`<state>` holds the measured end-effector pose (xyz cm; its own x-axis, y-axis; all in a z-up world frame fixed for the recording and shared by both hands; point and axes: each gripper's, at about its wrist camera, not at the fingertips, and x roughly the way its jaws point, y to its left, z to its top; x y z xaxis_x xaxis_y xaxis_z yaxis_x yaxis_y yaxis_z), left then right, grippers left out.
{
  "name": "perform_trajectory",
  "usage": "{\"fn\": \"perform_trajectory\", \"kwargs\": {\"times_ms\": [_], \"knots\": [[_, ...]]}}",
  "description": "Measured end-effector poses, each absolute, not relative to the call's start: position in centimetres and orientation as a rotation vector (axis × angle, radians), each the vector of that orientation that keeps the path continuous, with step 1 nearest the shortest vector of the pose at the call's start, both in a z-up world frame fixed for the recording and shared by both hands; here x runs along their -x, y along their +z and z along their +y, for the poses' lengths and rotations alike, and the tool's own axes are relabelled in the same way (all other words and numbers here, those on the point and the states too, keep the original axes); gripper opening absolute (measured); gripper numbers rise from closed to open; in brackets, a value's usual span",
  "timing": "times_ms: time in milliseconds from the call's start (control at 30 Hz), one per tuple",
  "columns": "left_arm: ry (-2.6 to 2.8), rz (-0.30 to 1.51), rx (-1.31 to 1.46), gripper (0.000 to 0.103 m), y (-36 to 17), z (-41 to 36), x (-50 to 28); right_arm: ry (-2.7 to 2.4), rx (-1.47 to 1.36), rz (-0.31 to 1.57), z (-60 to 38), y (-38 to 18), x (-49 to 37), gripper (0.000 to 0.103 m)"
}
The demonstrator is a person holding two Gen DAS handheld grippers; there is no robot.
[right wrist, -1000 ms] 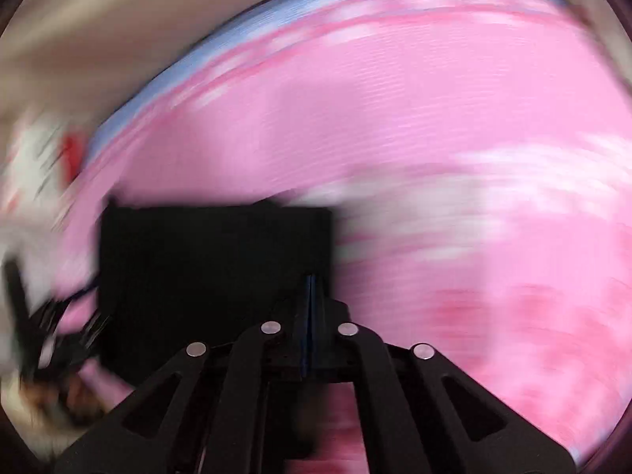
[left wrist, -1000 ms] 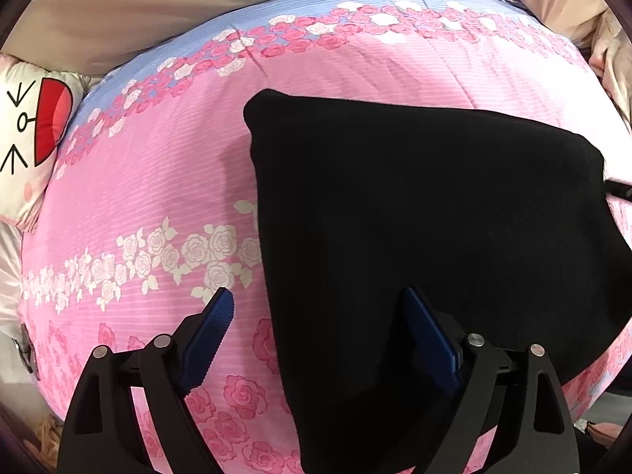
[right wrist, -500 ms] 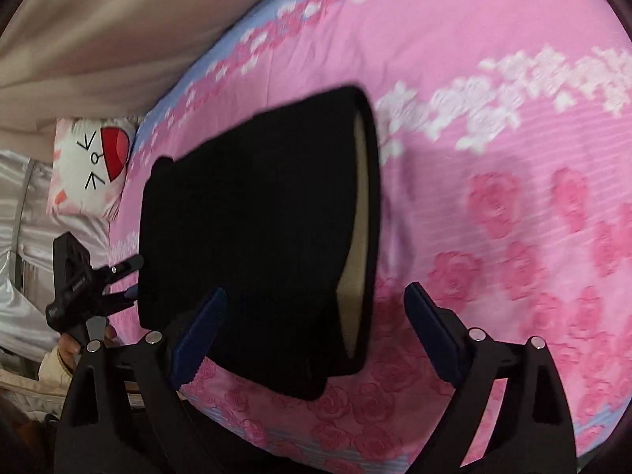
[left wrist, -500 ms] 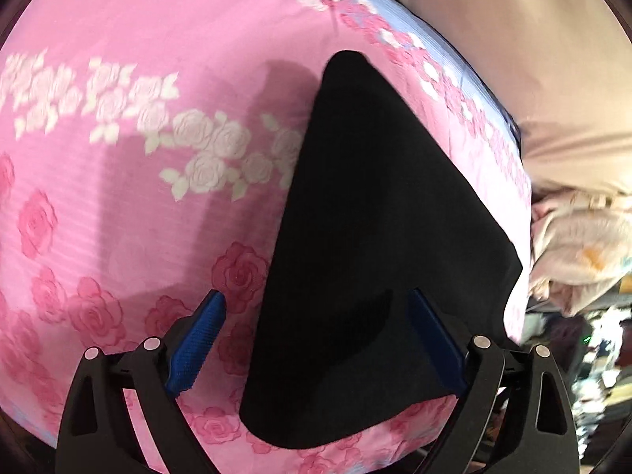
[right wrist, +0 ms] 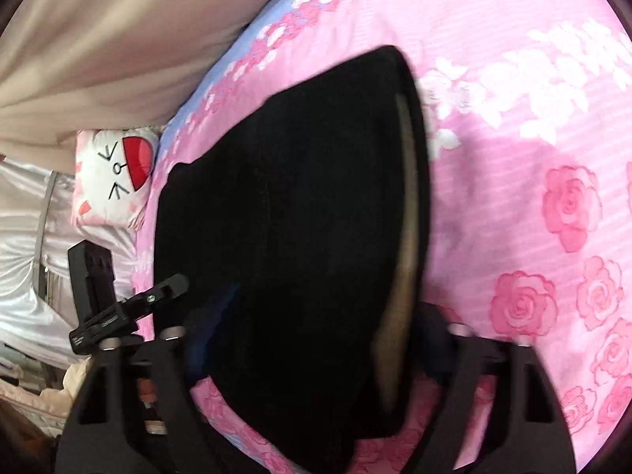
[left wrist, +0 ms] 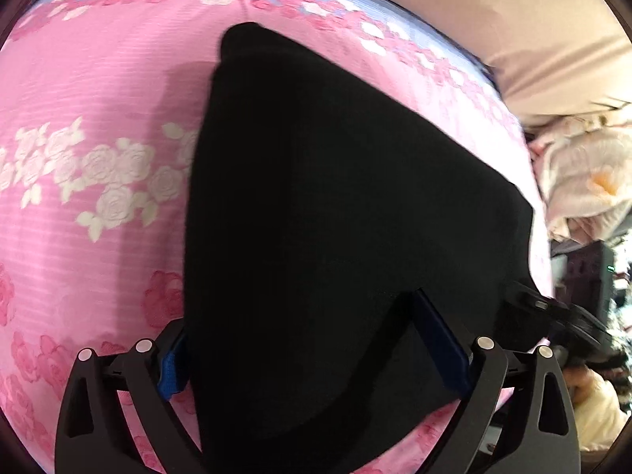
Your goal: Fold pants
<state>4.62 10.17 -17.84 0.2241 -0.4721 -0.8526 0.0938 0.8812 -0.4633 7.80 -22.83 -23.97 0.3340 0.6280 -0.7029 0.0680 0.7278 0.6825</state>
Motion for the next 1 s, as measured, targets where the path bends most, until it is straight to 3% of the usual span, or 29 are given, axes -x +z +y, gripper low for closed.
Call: {"fn": "perform_trajectory", "kwargs": {"times_ms": [33, 100, 167, 233, 300, 333, 400, 433, 500, 633, 733, 767, 867, 1000], "knots": [[-0.411, 1.281, 0.359, 0.087, -17.5, 10.4, -4.6, 0.425, -0.726, 1.195, -23.0, -24.1, -7.6, 0.045], [-0.423, 1.283, 0.358, 0.085, -17.9, 10.4, -4.5, 0.425, -0.73, 1.192, -22.9, -24.4, -7.6, 0.045], [-0.435, 1.275, 0.345, 0.086, -18.1, 10.4, -4.3, 0.419, -0.748, 1.188, -22.8, -24.7, -7.7, 0.054], [-0.456, 1.272, 0.336, 0.096, -18.2, 10.1, -4.3, 0.437, -0.745, 1.177, -22.2, -24.4, -7.9, 0.067], [-0.422, 1.274, 0.299, 0.097, -18.3, 9.3, -4.4, 0.426, -0.702, 1.181, -20.9, -24.0, -8.3, 0.07], [-0.41, 1.272, 0.284, 0.097, -18.3, 9.0, -4.5, 0.428, -0.691, 1.185, -20.7, -23.9, -8.4, 0.07], [-0.406, 1.267, 0.276, 0.096, -18.4, 9.1, -4.4, 0.415, -0.711, 1.2, -21.0, -24.2, -8.6, 0.053], [-0.402, 1.263, 0.285, 0.092, -18.4, 9.3, -4.3, 0.425, -0.747, 1.203, -21.3, -24.4, -8.6, 0.042], [-0.402, 1.257, 0.32, 0.074, -18.2, 10.4, -4.2, 0.43, -0.711, 1.193, -20.7, -24.0, -8.5, 0.04], [-0.412, 1.252, 0.351, 0.073, -18.4, 11.5, -4.1, 0.419, -0.729, 1.202, -20.8, -24.8, -8.8, 0.046], [-0.395, 1.246, 0.313, 0.074, -18.3, 10.2, -4.3, 0.408, -0.735, 1.204, -20.4, -25.0, -9.0, 0.045], [-0.394, 1.246, 0.308, 0.071, -18.2, 10.2, -4.3, 0.408, -0.731, 1.205, -20.5, -25.0, -9.0, 0.041], [-0.4, 1.244, 0.331, 0.048, -17.6, 10.5, -4.2, 0.41, -0.68, 1.2, -19.7, -24.0, -9.0, 0.036], [-0.435, 1.237, 0.32, 0.039, -15.8, 10.8, -3.8, 0.439, -0.666, 1.18, -19.5, -22.0, -8.7, 0.035]]}}
